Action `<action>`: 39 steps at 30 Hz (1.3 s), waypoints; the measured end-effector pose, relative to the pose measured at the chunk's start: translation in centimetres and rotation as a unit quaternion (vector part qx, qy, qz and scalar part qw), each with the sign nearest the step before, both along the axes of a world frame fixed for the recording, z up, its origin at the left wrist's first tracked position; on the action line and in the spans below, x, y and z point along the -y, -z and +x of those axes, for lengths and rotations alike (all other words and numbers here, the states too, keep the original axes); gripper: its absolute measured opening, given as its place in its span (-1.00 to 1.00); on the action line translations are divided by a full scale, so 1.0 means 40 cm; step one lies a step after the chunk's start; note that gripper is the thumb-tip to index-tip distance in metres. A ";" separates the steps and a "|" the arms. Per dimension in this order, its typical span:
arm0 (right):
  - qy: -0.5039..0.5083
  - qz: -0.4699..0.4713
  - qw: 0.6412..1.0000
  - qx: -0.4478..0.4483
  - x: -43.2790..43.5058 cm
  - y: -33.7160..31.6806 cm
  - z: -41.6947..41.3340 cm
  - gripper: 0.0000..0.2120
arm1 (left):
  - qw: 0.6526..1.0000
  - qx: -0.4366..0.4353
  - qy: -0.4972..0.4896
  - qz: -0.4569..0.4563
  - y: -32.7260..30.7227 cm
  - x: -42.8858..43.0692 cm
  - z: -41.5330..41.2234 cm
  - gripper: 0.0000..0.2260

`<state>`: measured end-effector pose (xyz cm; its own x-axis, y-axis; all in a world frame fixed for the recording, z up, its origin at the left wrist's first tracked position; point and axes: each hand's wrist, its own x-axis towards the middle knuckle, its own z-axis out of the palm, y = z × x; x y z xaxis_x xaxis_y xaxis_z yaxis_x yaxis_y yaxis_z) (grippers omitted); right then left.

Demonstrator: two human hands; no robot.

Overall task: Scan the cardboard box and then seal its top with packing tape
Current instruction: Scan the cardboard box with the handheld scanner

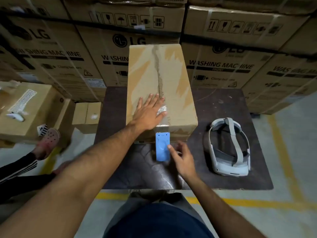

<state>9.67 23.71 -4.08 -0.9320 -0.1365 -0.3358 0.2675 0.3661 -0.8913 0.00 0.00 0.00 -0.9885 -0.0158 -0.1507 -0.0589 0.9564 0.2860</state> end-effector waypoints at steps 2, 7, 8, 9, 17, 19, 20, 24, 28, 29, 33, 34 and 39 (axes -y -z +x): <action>0.000 -0.041 0.995 0.092 0.024 0.014 0.004 -0.61 | 1.000 0.004 -0.001 -0.027 -0.001 -0.001 -0.008 -0.34; -0.027 -0.083 0.986 0.144 0.057 0.054 0.007 -0.66 | 0.998 0.015 0.000 -0.057 0.005 -0.004 -0.009 -0.33; -0.035 -0.083 0.985 0.150 0.058 0.055 0.005 -0.61 | 0.998 0.015 0.001 -0.060 0.006 -0.004 -0.008 -0.33; -0.034 -0.083 0.985 0.149 0.061 0.058 0.004 -0.54 | 0.998 0.014 -0.001 -0.062 0.007 -0.004 -0.009 -0.33; 0.001 -0.088 0.990 0.113 0.084 0.082 -0.002 -0.56 | 0.998 0.008 -0.002 -0.068 0.012 -0.005 -0.006 -0.33; 0.012 -0.075 0.992 0.104 0.088 0.085 0.001 -0.49 | 0.997 0.006 -0.003 -0.071 0.016 -0.006 -0.007 -0.32; 0.024 -0.066 0.993 0.096 0.089 0.091 0.002 -0.48 | 0.997 0.006 -0.003 -0.072 0.017 -0.006 -0.007 -0.32; 0.044 -0.039 0.995 0.083 0.101 0.108 0.006 -0.50 | 0.997 0.000 -0.004 -0.078 0.020 -0.004 -0.008 -0.32; 0.068 -0.036 0.996 0.051 0.107 0.117 0.018 -0.43 | 0.997 -0.001 -0.004 -0.081 0.021 -0.006 -0.008 -0.31; 0.072 -0.021 0.996 0.041 0.111 0.119 0.020 -0.41 | 0.997 -0.001 -0.004 -0.080 0.022 -0.007 -0.007 -0.31; 0.085 0.013 0.996 0.009 0.125 0.110 0.034 -0.23 | 0.997 0.001 -0.005 -0.076 0.025 -0.002 -0.009 -0.32; 0.091 0.013 0.996 0.009 0.128 0.107 0.038 -0.24 | 0.997 0.001 -0.004 -0.075 0.025 0.000 -0.011 -0.32; 0.182 0.020 0.983 -0.020 0.159 0.082 0.063 -0.31 | 0.998 -0.004 -0.001 -0.066 0.027 -0.004 -0.010 -0.32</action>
<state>12.18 17.34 -7.36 -0.9293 0.2218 -0.2953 0.3517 0.2870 -0.8910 -0.39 0.18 -1.07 -0.9896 -0.0361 -0.1393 -0.0581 0.9858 0.1573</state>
